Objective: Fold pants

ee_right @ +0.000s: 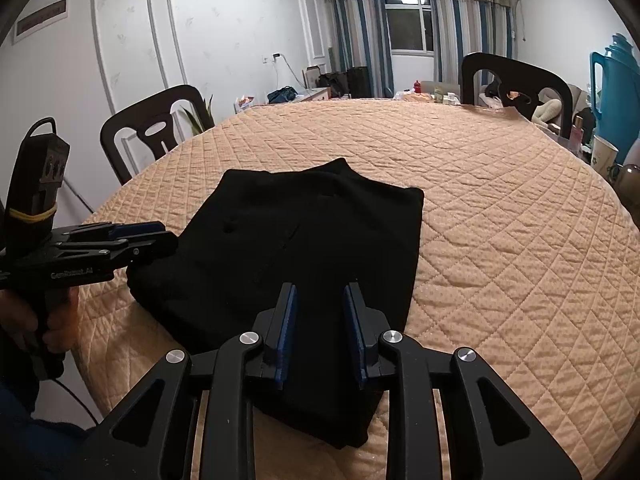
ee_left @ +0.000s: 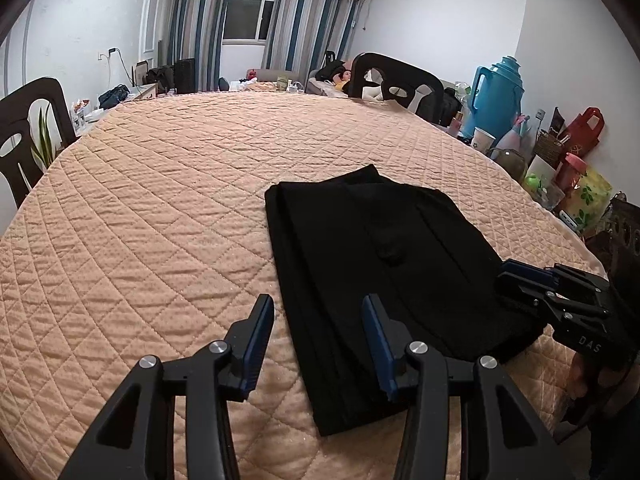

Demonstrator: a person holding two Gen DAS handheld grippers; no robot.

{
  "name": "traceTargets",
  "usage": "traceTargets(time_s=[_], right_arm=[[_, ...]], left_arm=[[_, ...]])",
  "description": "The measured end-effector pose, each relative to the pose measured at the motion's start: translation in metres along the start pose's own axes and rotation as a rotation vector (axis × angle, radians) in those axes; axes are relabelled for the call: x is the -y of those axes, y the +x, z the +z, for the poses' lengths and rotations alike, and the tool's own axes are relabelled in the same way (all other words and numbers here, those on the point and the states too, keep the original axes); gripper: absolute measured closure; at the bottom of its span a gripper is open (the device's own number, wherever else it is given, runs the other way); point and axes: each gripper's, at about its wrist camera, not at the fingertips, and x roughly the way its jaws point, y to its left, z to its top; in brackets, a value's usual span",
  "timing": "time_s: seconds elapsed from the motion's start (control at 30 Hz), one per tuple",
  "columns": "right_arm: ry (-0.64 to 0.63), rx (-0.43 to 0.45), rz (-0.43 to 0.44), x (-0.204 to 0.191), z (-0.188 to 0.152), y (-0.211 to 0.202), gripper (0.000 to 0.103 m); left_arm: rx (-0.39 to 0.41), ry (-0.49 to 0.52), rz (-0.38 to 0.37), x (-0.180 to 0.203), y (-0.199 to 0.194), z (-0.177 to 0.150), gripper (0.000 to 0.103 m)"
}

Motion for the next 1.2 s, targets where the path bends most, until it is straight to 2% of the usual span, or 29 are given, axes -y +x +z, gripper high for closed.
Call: traceTargets(time_s=[0.2, 0.47, 0.9, 1.03, 1.2], right_arm=[[0.017, -0.029, 0.0, 0.005, -0.001, 0.011, 0.078], [0.062, -0.003, -0.038, 0.019, 0.01, 0.003, 0.078], [0.07, 0.007, -0.032, 0.021, 0.018, 0.01, 0.078], [0.076, -0.047, -0.038, 0.023, 0.017, 0.023, 0.078], [0.089, -0.023, -0.049, 0.029, 0.019, 0.015, 0.078]], left_arm=[[-0.004, -0.017, -0.003, -0.008, 0.012, 0.0, 0.049], [0.003, -0.008, 0.038, -0.013, 0.011, 0.008, 0.049], [0.014, -0.006, 0.029, -0.01, 0.017, 0.019, 0.049], [-0.01, -0.014, 0.031, -0.011, 0.026, 0.018, 0.049], [-0.005, -0.009, 0.055, -0.011, 0.021, 0.02, 0.049]])
